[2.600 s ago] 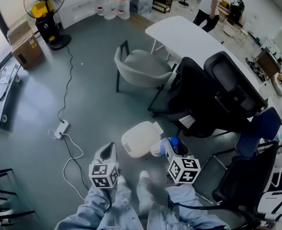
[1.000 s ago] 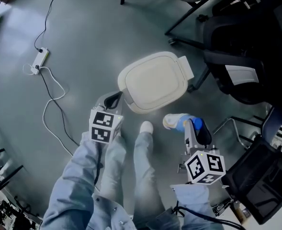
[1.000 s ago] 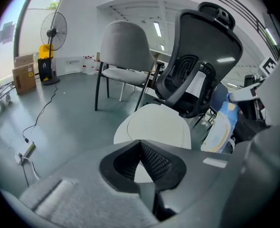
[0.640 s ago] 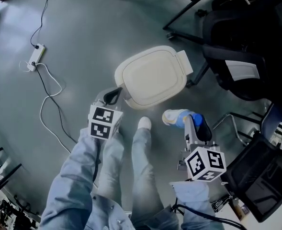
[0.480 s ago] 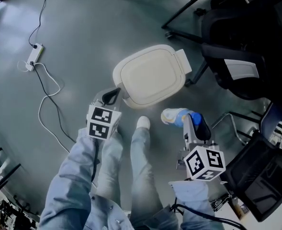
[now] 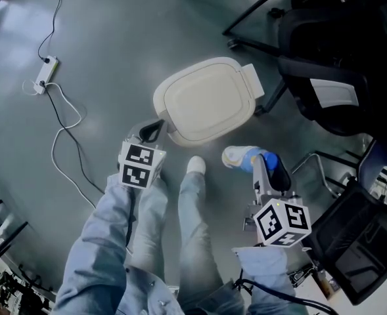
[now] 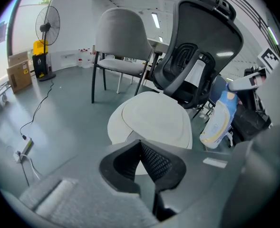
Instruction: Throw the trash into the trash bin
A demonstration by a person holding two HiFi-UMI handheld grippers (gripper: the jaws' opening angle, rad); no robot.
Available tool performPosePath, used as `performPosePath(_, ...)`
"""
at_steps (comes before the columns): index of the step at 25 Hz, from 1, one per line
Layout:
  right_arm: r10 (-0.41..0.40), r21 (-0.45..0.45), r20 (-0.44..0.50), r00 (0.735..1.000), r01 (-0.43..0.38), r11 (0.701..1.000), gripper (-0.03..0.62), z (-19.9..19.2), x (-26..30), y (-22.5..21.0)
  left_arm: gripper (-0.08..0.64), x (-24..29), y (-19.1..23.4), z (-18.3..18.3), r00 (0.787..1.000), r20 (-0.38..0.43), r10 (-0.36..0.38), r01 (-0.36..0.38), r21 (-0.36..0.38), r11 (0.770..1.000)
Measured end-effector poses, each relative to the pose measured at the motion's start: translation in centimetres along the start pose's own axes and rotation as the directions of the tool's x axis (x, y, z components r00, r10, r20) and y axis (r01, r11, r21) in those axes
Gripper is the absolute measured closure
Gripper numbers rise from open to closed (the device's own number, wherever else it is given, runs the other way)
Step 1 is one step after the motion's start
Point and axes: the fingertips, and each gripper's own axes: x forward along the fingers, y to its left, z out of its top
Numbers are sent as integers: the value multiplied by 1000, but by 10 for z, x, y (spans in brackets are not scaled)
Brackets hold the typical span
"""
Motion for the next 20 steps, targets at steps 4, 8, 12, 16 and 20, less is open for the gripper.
performPosePath(4, 5, 2, -3, 1000, -5, 1000, 396, 0, 2, -1, 552, 0, 1, -2, 1000, 4, 9, -9, 8, 1000)
performPosePath(8, 13, 7, -2, 1000, -13, 1000, 395, 0, 6, -2, 551, 5, 4, -4, 1000, 0, 14, -14, -6, 1000)
performPosePath(12, 21, 7, -2, 1000, -21, 1000, 396, -1, 6, 0, 551, 5, 4, -6, 1000, -2, 3, -3, -44, 999)
performPosePath(16, 19, 7, 2, 1000, -19, 1000, 396, -1, 3, -3, 551, 4, 2, -6, 1000, 5, -6, 6, -67, 998)
performPosePath(20, 8, 8, 8, 1000, -8, 1000, 396, 2, -3, -8, 551, 3, 3, -4, 1000, 27, -6, 9, -94, 996)
